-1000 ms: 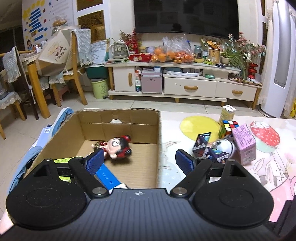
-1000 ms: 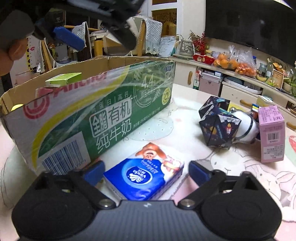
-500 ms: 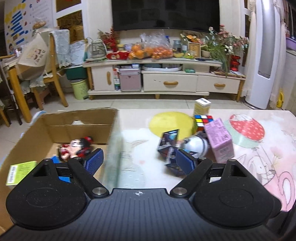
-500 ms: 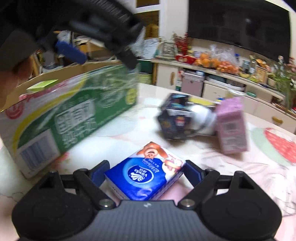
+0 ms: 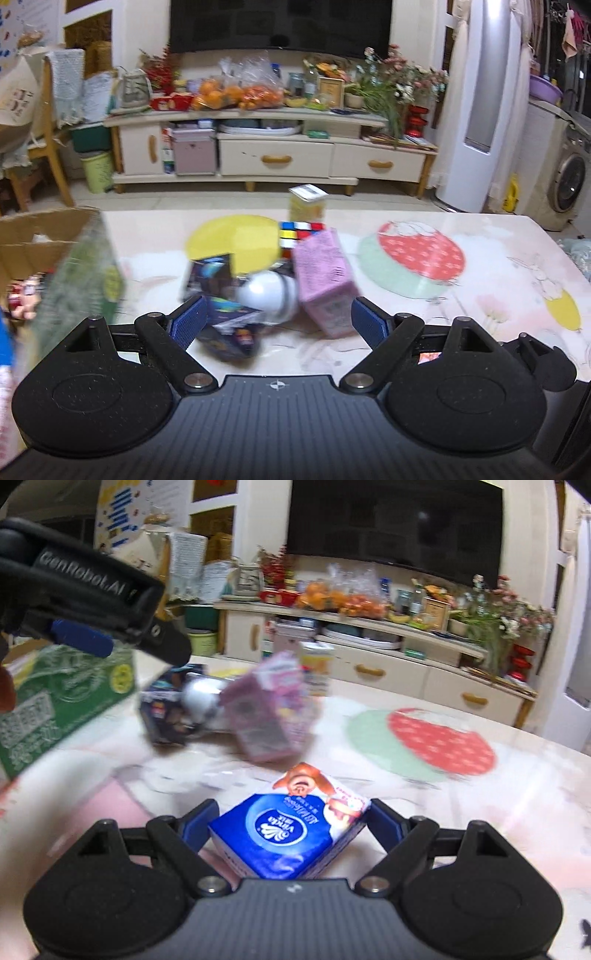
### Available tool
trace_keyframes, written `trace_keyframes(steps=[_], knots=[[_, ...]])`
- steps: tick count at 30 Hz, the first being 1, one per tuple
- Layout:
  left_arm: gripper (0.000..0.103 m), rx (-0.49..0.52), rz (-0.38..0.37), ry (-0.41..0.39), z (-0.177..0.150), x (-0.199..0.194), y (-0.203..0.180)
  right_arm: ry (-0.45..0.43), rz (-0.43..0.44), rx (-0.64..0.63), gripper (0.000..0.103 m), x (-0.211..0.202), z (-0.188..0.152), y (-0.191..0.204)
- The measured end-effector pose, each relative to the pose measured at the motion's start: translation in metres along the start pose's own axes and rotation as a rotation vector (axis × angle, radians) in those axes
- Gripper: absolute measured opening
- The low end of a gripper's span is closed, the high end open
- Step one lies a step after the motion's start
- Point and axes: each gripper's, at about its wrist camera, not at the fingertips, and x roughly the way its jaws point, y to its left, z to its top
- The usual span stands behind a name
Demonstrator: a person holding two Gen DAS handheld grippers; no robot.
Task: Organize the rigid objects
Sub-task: 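Grasp the pink milk carton with the left tool while the right tool holds the tissue pack, then carry the pink carton and tissue pack into the cardboard box and open both tools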
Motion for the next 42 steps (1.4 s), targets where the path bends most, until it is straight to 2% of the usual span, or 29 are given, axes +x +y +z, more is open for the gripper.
trace_keyframes(steps=[5,13,19,22,26,32,42], knots=[[0.103,-0.011,-0.02,0.032,-0.004,0.024,-0.012,0.026,-0.045,0.05,0.086,0.006,-0.005,-0.029],[0.103,-0.061,-0.017,0.027,-0.003,0.057,-0.02,0.052,-0.024,0.088,0.088,0.007,-0.011,-0.043],[0.102,-0.092,-0.014,-0.004,0.0,0.075,-0.022,0.056,-0.006,0.109,0.091,0.009,-0.012,-0.049],[0.096,-0.078,-0.006,-0.013,0.002,0.08,-0.025,0.067,-0.001,0.111,0.091,0.012,-0.011,-0.051],[0.072,-0.07,0.005,-0.012,0.004,0.087,-0.025,0.064,0.006,0.126,0.092,0.012,-0.011,-0.054],[0.062,-0.036,0.034,-0.034,0.0,0.081,-0.028,0.063,-0.003,0.123,0.089,0.011,-0.011,-0.052],[0.061,-0.015,0.055,-0.032,-0.007,0.064,-0.029,0.057,-0.01,0.126,0.086,0.011,-0.01,-0.053]])
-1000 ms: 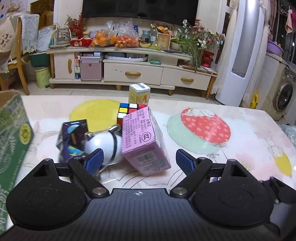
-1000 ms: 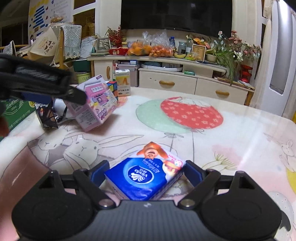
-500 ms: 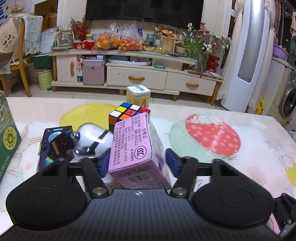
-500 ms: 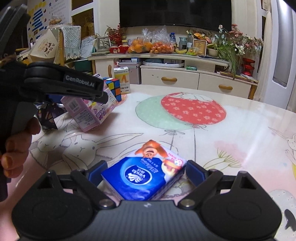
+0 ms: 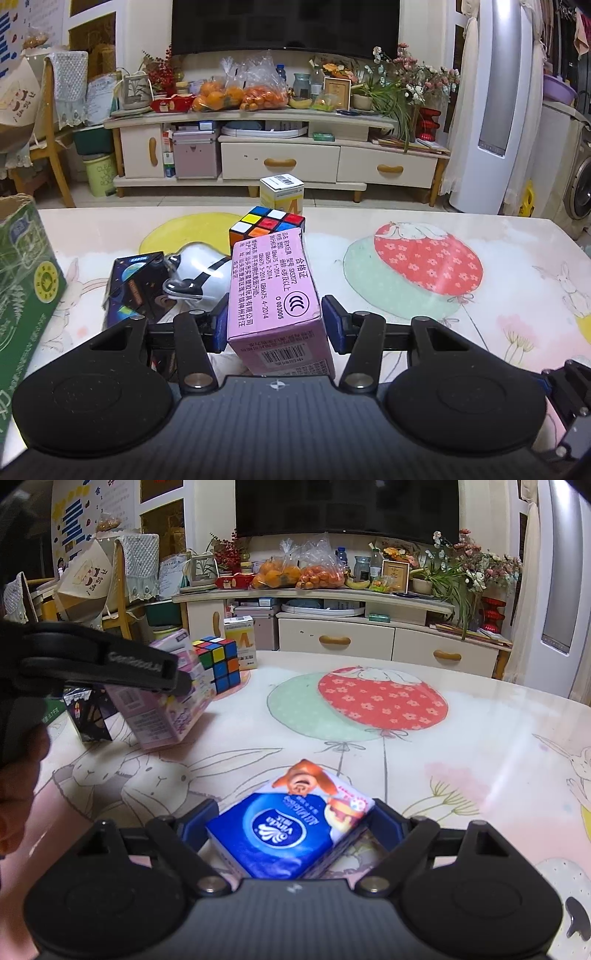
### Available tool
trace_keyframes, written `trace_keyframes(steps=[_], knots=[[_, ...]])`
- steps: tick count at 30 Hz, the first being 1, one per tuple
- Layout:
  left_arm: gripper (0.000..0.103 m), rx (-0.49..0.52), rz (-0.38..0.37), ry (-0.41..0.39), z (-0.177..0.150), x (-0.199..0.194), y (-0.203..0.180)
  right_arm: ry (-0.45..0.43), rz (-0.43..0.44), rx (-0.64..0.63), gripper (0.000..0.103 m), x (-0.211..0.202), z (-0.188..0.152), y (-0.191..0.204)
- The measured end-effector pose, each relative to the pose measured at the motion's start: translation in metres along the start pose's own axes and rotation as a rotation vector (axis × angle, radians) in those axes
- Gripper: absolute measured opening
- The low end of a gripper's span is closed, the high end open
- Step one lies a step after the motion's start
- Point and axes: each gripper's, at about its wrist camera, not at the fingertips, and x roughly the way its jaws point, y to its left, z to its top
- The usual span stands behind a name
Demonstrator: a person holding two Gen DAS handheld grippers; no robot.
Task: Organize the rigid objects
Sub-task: 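Carry the pink carton and tissue pack into the cardboard box and open both tools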
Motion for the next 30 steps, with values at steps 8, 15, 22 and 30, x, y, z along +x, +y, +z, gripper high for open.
trace_keyframes(steps=[8,15,22,30], knots=[[0.06,0.014,0.012,0.005,-0.006,-0.021,0.006,-0.024,-0.026,0.002,0.086,-0.005,-0.002,0.003],[0.054,-0.01,0.006,0.041,-0.019,-0.037,0.017,-0.04,-0.023,-0.013,0.086,-0.011,-0.004,0.011],[0.054,-0.009,-0.004,0.047,-0.027,-0.054,0.024,-0.045,-0.017,-0.032,0.086,-0.018,-0.01,0.025],[0.054,-0.009,-0.034,0.054,-0.033,-0.08,0.032,-0.047,-0.018,-0.021,0.086,-0.03,-0.014,0.036]])
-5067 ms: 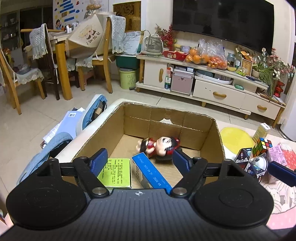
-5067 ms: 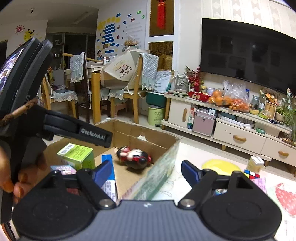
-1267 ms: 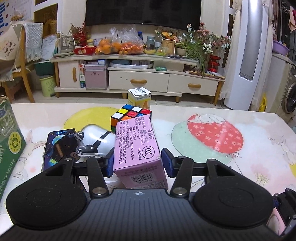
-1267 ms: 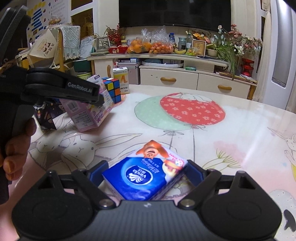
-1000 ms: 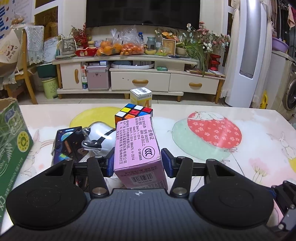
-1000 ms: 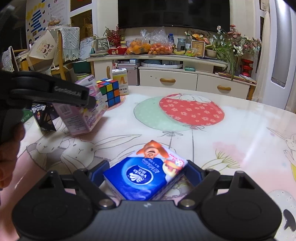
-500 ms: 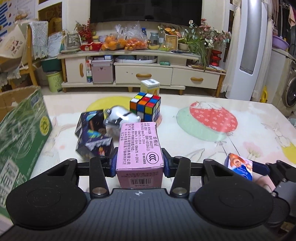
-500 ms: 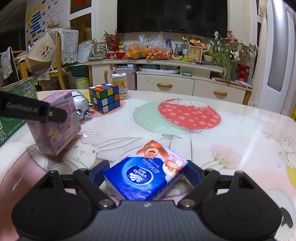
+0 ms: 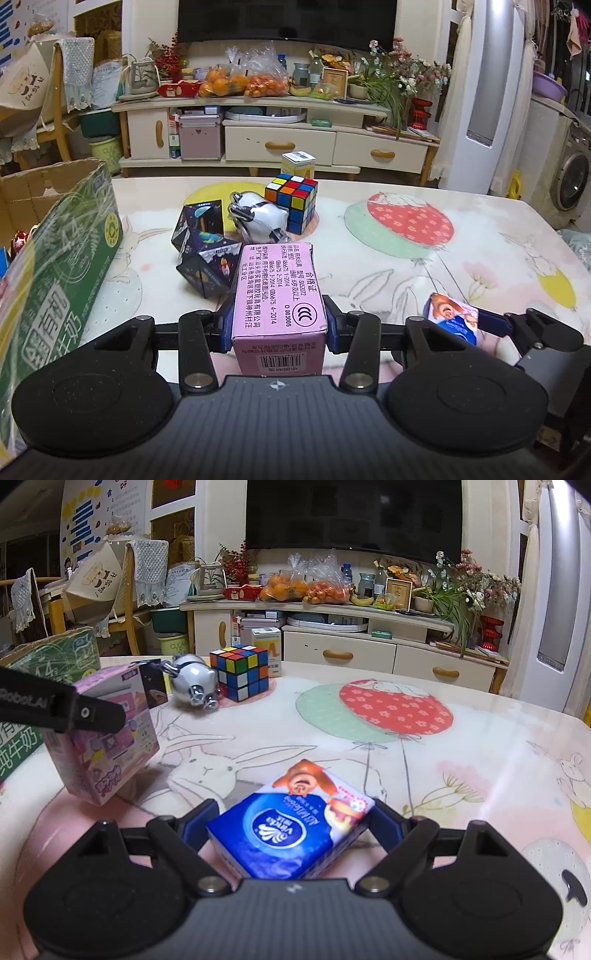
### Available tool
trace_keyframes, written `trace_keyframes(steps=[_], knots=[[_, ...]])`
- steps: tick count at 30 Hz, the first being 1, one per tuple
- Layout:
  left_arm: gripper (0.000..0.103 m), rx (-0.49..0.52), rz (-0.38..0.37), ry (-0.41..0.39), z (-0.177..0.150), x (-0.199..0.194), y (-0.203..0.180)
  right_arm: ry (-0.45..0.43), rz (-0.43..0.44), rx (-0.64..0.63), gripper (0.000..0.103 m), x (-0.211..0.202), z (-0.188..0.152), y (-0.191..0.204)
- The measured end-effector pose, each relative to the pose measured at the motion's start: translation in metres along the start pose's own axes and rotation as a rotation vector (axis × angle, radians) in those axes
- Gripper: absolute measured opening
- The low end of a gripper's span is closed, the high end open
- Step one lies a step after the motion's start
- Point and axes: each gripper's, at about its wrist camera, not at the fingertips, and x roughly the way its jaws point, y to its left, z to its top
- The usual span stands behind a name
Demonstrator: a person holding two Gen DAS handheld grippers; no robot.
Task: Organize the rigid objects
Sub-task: 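Carry the pink carton and tissue pack into the cardboard box and open both tools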
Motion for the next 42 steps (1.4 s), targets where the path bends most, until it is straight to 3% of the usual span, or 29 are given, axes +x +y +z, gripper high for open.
trace_keyframes(steps=[20,42], knots=[[0.054,-0.017,-0.045,-0.005,0.004,-0.043,0.033,-0.05,0.003,-0.055,0.086,-0.045,0.015,0.05],[0.054,-0.032,0.013,-0.093,0.023,-0.071,0.061,-0.115,0.04,-0.149,0.086,-0.08,0.044,0.111]])
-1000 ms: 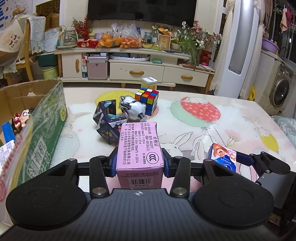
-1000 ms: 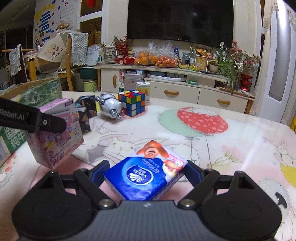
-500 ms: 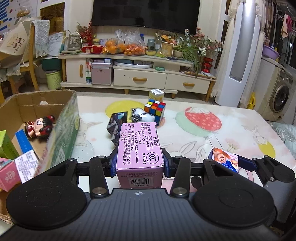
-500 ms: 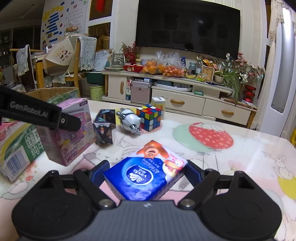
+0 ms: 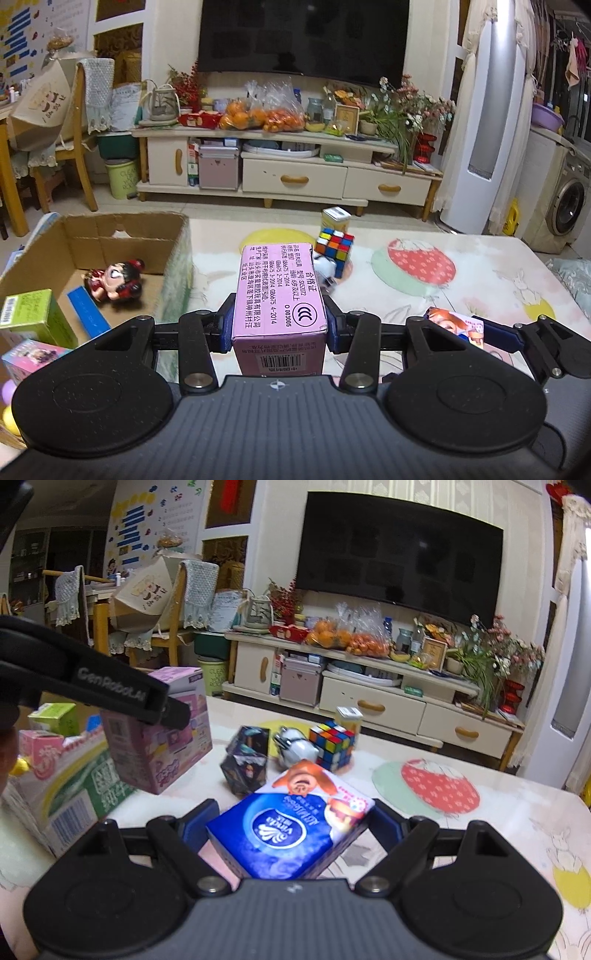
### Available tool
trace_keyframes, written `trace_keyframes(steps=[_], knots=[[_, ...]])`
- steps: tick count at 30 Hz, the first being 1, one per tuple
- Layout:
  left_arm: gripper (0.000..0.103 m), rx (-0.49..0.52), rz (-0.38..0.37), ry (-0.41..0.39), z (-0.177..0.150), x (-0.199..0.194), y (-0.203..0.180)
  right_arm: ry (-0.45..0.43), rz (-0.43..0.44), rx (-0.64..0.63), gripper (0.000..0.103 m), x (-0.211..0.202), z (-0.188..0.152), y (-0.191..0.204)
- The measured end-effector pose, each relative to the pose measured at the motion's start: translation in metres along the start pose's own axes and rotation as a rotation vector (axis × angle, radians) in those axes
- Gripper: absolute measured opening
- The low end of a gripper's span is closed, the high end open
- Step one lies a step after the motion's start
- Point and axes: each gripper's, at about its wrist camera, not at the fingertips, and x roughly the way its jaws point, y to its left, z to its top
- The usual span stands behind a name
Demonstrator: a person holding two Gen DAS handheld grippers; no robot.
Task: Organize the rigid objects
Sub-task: 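Carry the pink carton and tissue pack into the cardboard box and open both tools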
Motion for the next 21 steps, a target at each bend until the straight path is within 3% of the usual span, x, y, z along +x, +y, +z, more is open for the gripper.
trace_keyframes(steps=[21], knots=[[0.055,-0.091,0.118,-0.062,0.018,-0.003,0.028,-0.088,0.142,-0.137,0.086,0.007,0.053,0.059]])
